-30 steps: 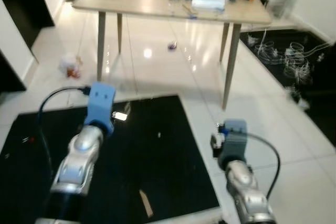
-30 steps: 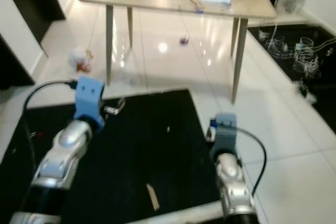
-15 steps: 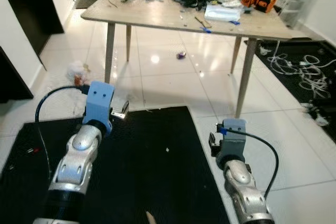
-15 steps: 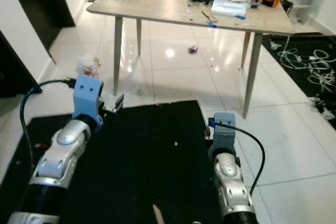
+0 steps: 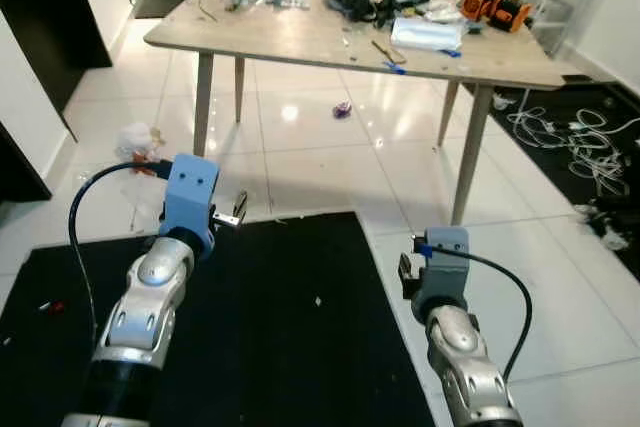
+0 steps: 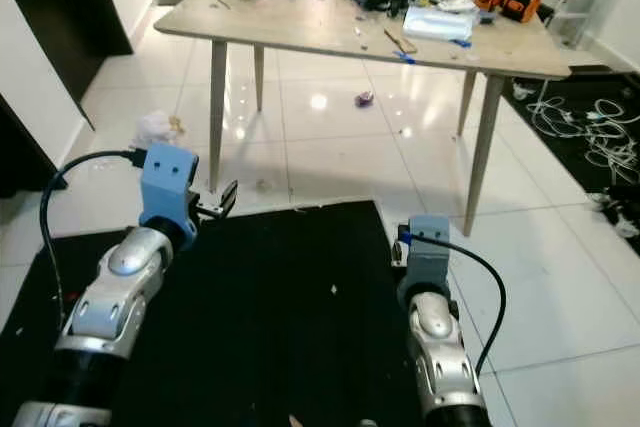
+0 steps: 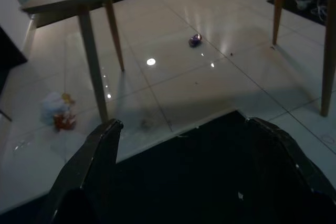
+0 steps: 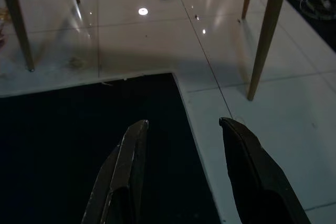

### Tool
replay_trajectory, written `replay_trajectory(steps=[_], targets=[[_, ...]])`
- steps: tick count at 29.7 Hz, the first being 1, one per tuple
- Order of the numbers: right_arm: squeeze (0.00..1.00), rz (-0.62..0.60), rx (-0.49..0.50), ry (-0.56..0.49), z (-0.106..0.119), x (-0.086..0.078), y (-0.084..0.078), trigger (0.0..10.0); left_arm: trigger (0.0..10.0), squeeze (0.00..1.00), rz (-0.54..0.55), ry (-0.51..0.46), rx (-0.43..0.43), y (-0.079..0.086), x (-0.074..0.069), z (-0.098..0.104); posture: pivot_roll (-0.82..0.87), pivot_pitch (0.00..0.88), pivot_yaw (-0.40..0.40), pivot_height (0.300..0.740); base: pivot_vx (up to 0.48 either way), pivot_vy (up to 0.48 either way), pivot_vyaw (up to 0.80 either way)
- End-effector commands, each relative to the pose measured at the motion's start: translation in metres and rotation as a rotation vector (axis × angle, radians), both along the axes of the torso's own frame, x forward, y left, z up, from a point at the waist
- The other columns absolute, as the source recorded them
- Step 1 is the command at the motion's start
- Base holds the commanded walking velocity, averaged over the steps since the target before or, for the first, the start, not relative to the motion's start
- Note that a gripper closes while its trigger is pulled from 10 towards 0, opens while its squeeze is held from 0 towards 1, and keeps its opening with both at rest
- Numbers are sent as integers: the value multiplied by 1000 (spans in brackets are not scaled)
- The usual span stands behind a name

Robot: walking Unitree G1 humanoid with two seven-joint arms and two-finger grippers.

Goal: Picking trash to rubbish bin

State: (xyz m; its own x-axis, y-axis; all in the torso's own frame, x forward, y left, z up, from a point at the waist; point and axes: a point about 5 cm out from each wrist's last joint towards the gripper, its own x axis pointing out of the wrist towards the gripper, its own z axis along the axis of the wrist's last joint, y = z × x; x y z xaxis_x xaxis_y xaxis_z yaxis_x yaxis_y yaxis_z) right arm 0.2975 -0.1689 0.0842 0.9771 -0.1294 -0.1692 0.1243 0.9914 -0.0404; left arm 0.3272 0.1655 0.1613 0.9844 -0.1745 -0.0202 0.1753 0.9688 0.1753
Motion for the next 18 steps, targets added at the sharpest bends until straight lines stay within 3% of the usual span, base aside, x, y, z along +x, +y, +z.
replay_trajectory(steps=[1,9,18], targets=[[0,-36,8,2,0,-2,-8,10000,10000,0,-9,11,9,-3,0,-2,-11,132,13,740,401,0,-475],[0,-55,10,4,-1,-4,-13,10000,10000,0,-17,13,7,-6,0,-2,-13,136,16,740,398,0,-725],[0,-62,10,-5,1,-3,-13,10000,10000,0,-16,8,-4,-5,1,0,-10,135,15,740,397,0,0]])
